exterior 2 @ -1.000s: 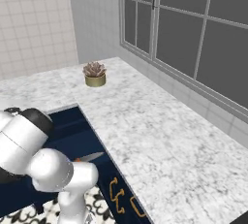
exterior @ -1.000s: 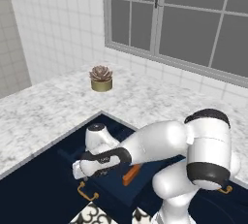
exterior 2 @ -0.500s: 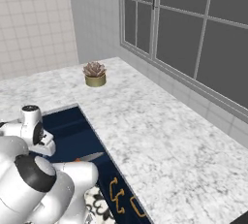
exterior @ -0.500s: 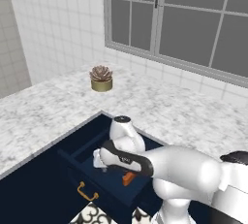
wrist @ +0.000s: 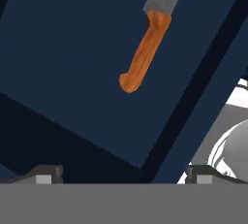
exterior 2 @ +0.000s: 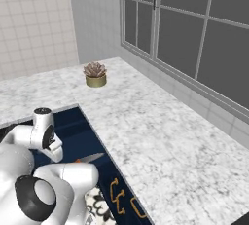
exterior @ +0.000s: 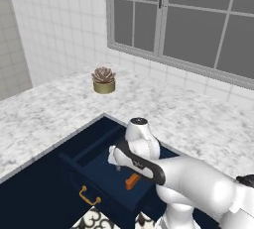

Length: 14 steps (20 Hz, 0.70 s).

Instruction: Pick up the knife from the drawer and place it on the cutting board. Then place the meat from the plate to the cutting board.

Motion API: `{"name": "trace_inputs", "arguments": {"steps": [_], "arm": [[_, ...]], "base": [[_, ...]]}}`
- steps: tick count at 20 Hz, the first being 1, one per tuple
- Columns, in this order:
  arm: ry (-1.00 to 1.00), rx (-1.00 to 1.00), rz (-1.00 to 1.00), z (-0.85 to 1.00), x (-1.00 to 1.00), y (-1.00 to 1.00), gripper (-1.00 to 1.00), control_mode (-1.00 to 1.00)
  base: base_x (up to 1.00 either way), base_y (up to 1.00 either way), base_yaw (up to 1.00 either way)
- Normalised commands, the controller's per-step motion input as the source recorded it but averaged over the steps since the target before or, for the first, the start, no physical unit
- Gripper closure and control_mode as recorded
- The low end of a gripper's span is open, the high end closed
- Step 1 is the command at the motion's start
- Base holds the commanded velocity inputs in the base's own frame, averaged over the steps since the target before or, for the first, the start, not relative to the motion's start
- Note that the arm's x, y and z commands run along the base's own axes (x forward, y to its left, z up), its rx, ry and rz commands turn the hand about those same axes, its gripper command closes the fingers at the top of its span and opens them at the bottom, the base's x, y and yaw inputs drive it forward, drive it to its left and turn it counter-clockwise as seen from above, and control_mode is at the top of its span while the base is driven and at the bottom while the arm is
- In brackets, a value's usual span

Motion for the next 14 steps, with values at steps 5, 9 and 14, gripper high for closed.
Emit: {"name": "trace_inputs", "arguments": {"steps": [5,9,14], "arm": [[0.01,-0.04,-0.03,-0.13,0.59,-0.08,-1.00,-1.00],[0.00,-0.01,0.00,-0.30,0.47,-0.24,-1.00,-1.00],[0.01,-0.01,0.00,-0.41,0.24,-0.22,-1.00,-1.00]], "base": [[0.00,0.00,0.00],[0.00,0.00,0.00],[0.00,0.00,0.00]]}}
